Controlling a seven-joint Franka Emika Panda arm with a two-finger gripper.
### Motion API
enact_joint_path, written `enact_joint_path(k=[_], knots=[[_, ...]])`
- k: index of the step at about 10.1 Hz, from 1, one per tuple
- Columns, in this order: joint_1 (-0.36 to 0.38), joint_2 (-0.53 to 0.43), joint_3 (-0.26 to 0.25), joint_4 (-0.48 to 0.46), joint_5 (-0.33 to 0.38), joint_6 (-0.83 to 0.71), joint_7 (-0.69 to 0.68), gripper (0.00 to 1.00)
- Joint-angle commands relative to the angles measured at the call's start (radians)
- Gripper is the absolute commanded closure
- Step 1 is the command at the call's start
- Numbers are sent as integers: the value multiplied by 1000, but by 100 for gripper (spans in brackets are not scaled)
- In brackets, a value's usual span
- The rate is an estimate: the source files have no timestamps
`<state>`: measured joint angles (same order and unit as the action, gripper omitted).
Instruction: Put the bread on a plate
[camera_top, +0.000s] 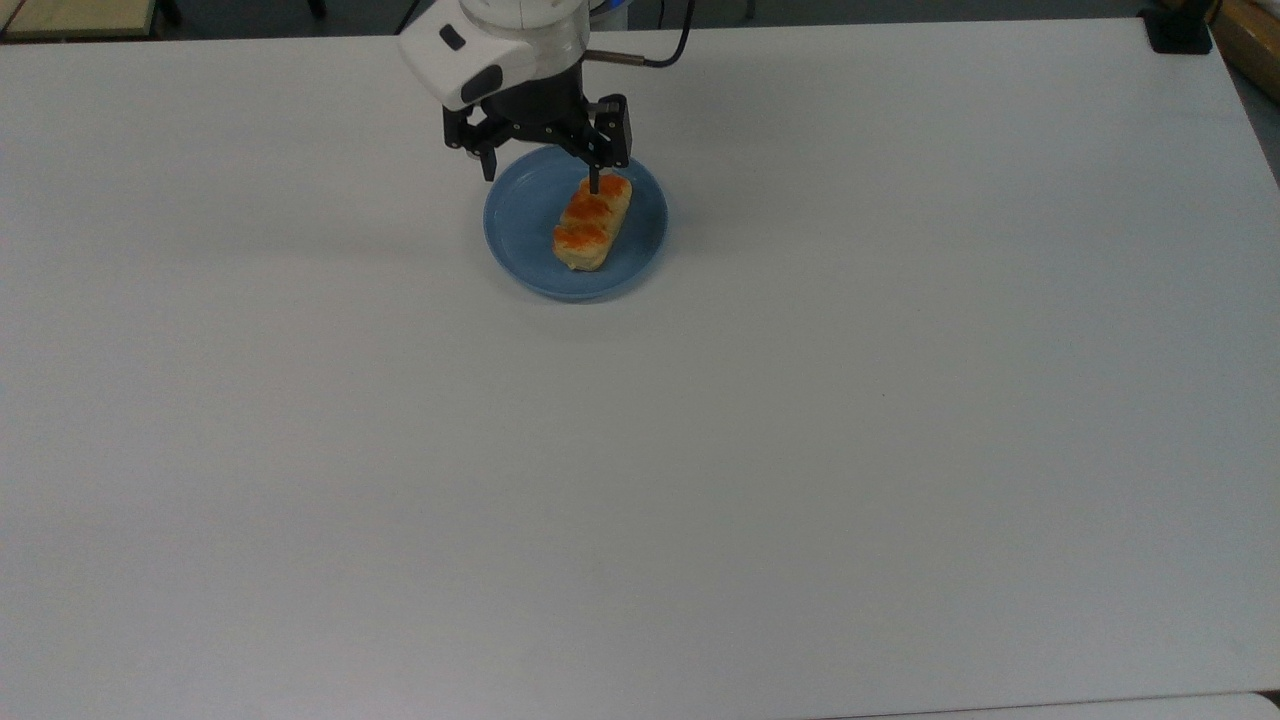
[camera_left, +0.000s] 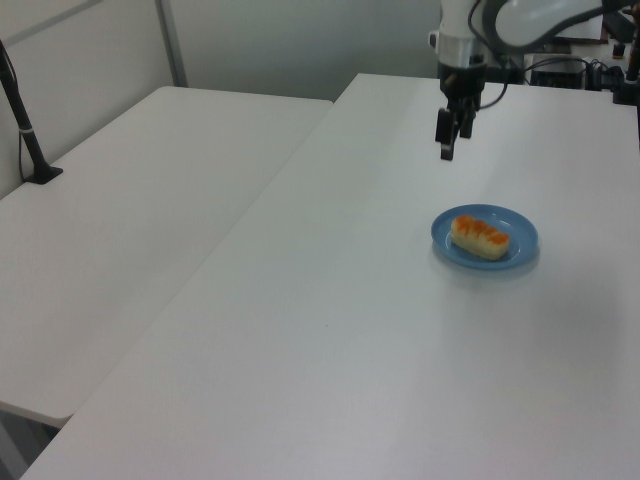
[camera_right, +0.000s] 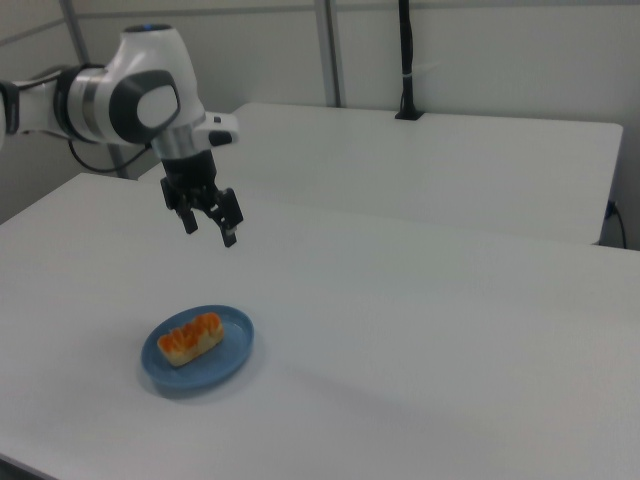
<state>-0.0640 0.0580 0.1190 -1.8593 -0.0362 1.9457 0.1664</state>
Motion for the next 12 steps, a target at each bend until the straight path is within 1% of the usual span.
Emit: enact_joint_path(k=[1,2,3,5,6,7,8,12], knots=[[9,-33,-37,124,21,-153,-14,0],[33,-53,-74,159,35,-222,-75,0],[38,-79,-103,188,73,-275,-118,0],[41,-93,-116,228,84,-339,-119,0],[41,-93,-123,230,82,-338,-117,0],[55,-95,-154,232,81,-335,-116,0],[65,-95,-168,232,79,-335,-114,0],[67,-93,-163,232,78,-332,-114,0]])
